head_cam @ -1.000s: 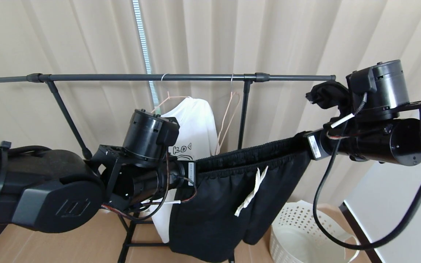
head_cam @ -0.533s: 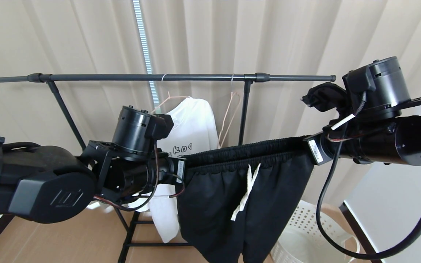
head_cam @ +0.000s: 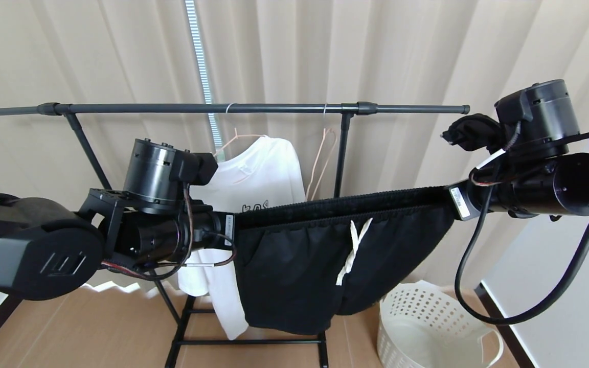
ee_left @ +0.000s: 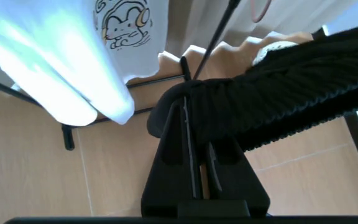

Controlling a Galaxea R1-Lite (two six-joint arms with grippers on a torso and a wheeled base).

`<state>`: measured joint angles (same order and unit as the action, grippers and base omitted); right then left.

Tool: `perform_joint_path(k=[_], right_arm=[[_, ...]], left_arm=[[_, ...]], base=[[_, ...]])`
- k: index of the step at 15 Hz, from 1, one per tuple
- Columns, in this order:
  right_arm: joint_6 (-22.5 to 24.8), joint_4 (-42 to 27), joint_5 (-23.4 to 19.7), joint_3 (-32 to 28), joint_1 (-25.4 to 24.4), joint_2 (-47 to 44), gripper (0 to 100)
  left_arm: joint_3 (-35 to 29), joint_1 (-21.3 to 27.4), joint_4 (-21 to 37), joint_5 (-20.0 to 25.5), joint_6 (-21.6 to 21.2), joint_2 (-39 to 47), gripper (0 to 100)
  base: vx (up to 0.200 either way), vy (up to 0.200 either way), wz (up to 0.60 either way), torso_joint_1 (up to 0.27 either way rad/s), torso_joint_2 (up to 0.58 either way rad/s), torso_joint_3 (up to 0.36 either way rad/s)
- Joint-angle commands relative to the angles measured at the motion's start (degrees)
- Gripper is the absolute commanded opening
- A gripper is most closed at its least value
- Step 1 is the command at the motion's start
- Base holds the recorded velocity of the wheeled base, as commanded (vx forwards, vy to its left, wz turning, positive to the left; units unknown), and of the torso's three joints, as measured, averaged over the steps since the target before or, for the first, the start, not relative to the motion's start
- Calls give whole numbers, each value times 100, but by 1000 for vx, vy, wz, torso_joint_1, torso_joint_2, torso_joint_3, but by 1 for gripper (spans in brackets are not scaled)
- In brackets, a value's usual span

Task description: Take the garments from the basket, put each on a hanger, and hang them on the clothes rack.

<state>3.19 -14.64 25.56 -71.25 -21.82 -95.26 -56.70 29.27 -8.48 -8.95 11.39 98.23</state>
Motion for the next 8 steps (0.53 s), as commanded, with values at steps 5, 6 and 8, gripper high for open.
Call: perform_joint_path(k=[5, 6, 8], right_arm=[[428, -1471, -43, 692, -1527, 1097, 0], [419, -1700, -60, 692, -1896, 1194, 0], [331, -1814, -78, 736, -2573, 1220, 0]], left_arm=[[-1476, -238, -4, 526, 57, 539, 0], [-1739, -273, 5, 561, 57, 671, 0], [-2126, -290, -4, 666, 109, 882, 0]], base=[[0, 0, 0, 0, 0, 0], [0, 0, 0, 0, 0, 0], [0, 0, 0, 0, 0, 0]])
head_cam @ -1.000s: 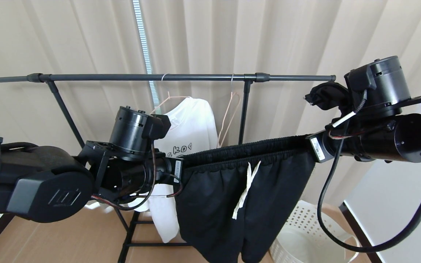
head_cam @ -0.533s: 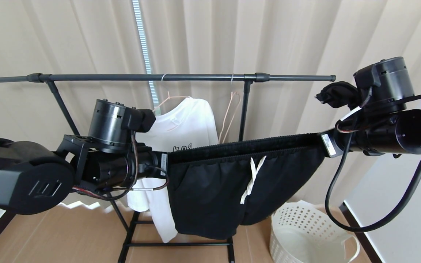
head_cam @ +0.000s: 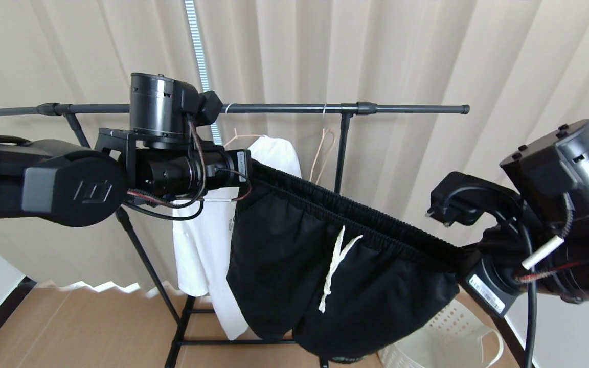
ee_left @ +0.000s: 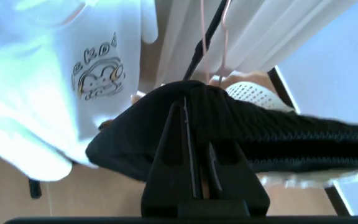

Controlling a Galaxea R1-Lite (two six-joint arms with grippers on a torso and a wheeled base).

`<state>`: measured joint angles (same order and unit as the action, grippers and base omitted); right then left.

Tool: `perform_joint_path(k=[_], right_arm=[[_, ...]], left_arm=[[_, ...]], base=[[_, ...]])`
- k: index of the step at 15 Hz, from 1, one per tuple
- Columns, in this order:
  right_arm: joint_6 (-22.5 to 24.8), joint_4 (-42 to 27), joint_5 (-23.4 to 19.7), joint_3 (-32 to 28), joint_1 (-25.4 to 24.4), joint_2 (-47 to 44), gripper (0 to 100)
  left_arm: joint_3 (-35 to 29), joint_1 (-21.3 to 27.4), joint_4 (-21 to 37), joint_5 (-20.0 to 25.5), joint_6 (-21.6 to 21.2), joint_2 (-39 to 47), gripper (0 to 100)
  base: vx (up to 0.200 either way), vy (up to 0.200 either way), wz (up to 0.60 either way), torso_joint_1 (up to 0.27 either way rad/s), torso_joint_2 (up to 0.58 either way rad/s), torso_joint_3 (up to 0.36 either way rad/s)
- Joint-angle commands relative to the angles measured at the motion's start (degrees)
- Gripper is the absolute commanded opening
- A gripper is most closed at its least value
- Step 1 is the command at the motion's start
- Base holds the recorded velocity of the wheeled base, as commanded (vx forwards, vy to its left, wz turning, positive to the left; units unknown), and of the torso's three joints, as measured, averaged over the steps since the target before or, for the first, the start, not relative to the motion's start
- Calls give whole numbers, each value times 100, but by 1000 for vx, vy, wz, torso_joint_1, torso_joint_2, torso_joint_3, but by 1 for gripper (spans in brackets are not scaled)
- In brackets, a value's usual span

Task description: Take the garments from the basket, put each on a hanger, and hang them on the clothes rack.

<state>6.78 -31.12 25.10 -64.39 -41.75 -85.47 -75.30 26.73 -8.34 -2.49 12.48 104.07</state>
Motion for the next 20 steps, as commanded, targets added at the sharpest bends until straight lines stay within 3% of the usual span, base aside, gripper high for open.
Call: perform_joint_path(k=[1, 4, 7, 11, 14, 16, 18, 20], right_arm=[[-405, -113, -49, 102, -1256, 180, 0], [-1812, 212, -49, -249, -2293, -453, 0], [-3007, 845, -40, -812, -2592, -1253, 0], [-3868, 1240, -23, -1322, -2786, -1710, 0], [-3719, 1056, 4, -1216, -2715, -1561, 0], [-2972, 493, -5, -909, -2293, -1112, 0], [-1996, 493, -5, -434, -1626, -752, 0], [-1522, 730, -5, -346, -773, -787, 0]], left_arm=[[-565, -28, -19, 205, 202, 412, 0], [-934, -28, -19, 838, 518, 491, 0], [-1136, -2, -19, 917, 553, 650, 0], [-1373, 69, -19, 925, 562, 825, 0], [-1391, 69, -19, 952, 606, 825, 0], [-1382, 25, 16, 943, 597, 790, 0], [-1338, -45, 96, 934, 580, 773, 0], [-1312, -125, 781, 899, 448, 483, 0]], base=[[0, 0, 0, 0, 0, 0], [0, 0, 0, 0, 0, 0], [0, 0, 0, 0, 0, 0], [0, 0, 0, 0, 0, 0], [0, 0, 0, 0, 0, 0], [0, 0, 0, 0, 0, 0], [0, 0, 0, 0, 0, 0], [0, 0, 0, 0, 0, 0]])
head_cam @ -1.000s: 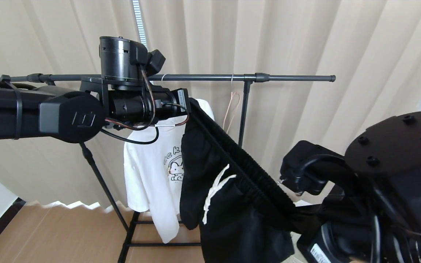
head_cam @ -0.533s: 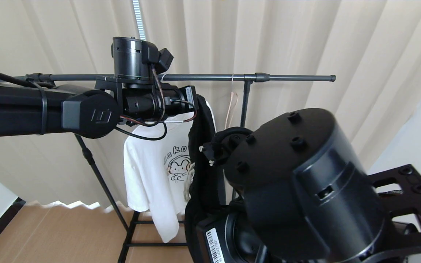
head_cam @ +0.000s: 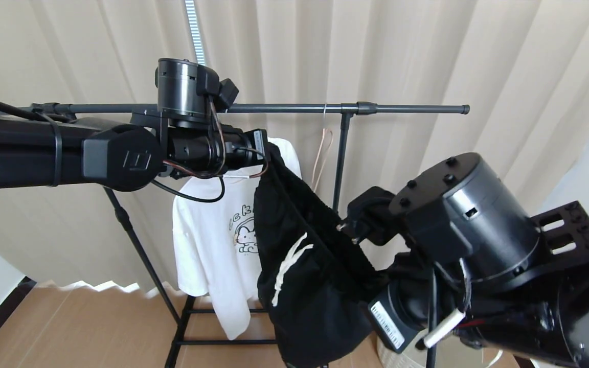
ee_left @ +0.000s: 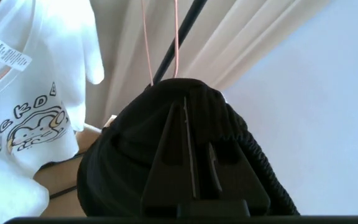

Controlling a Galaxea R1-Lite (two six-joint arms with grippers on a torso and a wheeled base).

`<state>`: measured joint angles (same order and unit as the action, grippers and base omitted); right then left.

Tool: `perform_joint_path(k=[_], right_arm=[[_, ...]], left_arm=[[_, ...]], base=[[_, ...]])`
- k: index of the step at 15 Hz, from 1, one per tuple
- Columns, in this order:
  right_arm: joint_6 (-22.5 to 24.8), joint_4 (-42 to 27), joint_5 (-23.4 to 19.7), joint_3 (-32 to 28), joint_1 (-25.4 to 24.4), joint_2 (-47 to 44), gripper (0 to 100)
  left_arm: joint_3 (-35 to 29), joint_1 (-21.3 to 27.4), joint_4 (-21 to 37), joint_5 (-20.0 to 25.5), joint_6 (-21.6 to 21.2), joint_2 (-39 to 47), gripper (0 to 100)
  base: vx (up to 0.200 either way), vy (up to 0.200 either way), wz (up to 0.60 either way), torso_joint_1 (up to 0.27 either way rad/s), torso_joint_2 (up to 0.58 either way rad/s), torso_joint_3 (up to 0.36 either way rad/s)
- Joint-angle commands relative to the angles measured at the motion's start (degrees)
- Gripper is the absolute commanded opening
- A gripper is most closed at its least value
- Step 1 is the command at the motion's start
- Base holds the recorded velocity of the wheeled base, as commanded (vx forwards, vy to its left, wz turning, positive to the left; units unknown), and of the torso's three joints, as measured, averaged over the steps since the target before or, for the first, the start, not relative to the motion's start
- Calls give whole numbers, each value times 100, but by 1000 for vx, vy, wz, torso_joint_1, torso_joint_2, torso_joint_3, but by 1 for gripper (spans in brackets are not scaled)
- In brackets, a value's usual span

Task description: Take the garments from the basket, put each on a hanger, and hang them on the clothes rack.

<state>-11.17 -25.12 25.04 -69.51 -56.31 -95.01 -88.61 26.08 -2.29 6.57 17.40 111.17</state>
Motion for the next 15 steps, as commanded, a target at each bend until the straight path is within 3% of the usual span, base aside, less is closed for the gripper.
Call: perform_joint_path(k=[1, 4, 7, 10, 12, 15], right_arm=[[334, 245, 10, 131, 894, 115, 0], [563, 1238, 19, -361, 1957, -712, 0], [405, 1801, -8, -1108, 2291, -1432, 0], [-571, 2055, -8, -2400, 2309, -2232, 0], [-1151, 2064, -8, -2963, 2309, -2513, 0], [-2047, 2073, -8, -3517, 2150, -2795, 0]], left_arm=[[20, -85, 414, -7, -87, -306, 0], [644, -173, 1591, -51, -773, -1036, 0], [1663, -24, 1802, -95, -966, -1686, 0], [2850, 715, 1758, -508, -940, -1871, 0], [3113, 1409, 1758, -490, -659, -1809, 0], [2612, 2648, 1451, -464, 282, -1211, 0]], base=[[0, 0, 0, 0, 0, 0], [0, 0, 0, 0, 0, 0], [0, 0, 0, 0, 0, 0], [0, 0, 0, 0, 0, 0], [0, 0, 0, 0, 0, 0], [0, 0, 0, 0, 0, 0]])
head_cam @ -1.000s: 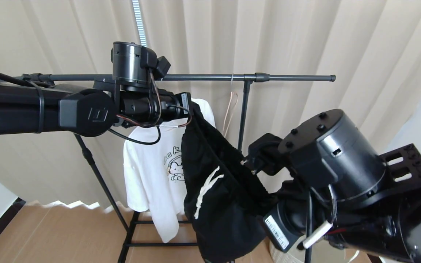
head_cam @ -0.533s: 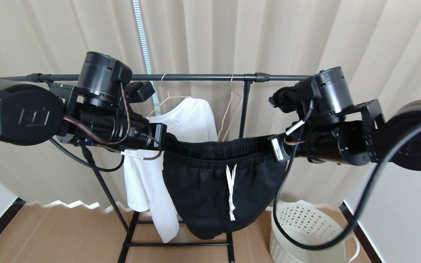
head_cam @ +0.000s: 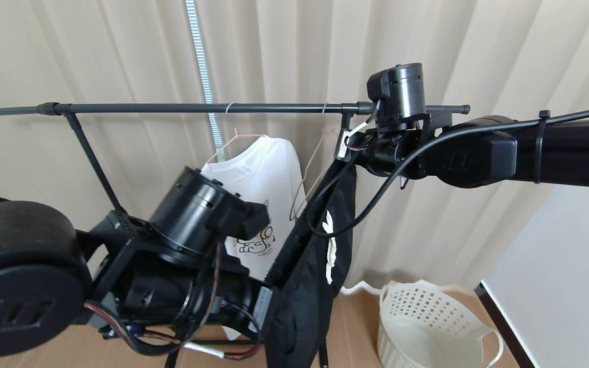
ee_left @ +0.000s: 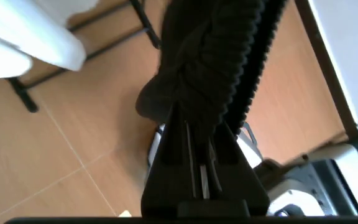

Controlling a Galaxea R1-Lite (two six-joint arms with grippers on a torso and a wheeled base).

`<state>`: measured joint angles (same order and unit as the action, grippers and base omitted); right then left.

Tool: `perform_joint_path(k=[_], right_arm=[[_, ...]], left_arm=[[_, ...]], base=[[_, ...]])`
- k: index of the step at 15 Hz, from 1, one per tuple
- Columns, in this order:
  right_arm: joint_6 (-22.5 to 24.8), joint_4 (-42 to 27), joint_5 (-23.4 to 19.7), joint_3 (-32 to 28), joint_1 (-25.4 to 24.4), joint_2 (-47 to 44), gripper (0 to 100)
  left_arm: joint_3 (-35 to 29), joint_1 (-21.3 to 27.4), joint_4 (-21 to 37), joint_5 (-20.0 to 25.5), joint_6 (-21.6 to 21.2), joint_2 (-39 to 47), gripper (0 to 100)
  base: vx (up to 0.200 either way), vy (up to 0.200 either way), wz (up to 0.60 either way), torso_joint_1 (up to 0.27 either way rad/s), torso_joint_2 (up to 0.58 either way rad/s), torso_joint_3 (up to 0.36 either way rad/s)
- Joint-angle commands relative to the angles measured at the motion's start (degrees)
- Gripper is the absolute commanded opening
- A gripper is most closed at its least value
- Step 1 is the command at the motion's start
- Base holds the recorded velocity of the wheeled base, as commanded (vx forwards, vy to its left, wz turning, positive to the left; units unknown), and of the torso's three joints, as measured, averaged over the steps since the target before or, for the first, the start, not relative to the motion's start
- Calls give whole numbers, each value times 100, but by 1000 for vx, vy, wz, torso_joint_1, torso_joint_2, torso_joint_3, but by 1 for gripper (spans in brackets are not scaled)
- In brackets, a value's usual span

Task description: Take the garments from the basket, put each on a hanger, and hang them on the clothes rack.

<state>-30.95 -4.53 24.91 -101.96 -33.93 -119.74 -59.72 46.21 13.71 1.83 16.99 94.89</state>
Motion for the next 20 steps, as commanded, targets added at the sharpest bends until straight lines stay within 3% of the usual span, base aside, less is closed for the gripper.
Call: perform_joint_path(k=[1, 3, 6, 10, 14, 17, 20], right_arm=[[-218, 14, -3, -307, -132, -340, 0], [-359, 14, -21, -289, -176, -340, 0], [-359, 5, -12, -272, -176, -322, 0], [-262, -74, -12, -140, 62, 29, 0], [397, -74, -3, 440, 299, 697, 0], [1153, -74, 50, 1381, 290, 1365, 0], [1961, -241, 155, 2225, 106, 1840, 0]], left_arm=[[-497, 810, -317, 11, 542, 592, 0], [-1015, 1100, -624, 2, 946, 987, 0], [-1129, 1153, -765, -51, 1008, 1146, 0], [-664, 582, -721, -473, 937, 724, 0], [-470, -578, -756, -842, 612, 381, 0], [-1129, -1150, -800, -1246, 559, 539, 0], [-1964, -1211, -967, -1343, 568, 935, 0]], base=[[0, 0, 0, 0, 0, 0], [0, 0, 0, 0, 0, 0], [0, 0, 0, 0, 0, 0], [0, 0, 0, 0, 0, 0], [0, 0, 0, 0, 0, 0], [0, 0, 0, 0, 0, 0], [0, 0, 0, 0, 0, 0]])
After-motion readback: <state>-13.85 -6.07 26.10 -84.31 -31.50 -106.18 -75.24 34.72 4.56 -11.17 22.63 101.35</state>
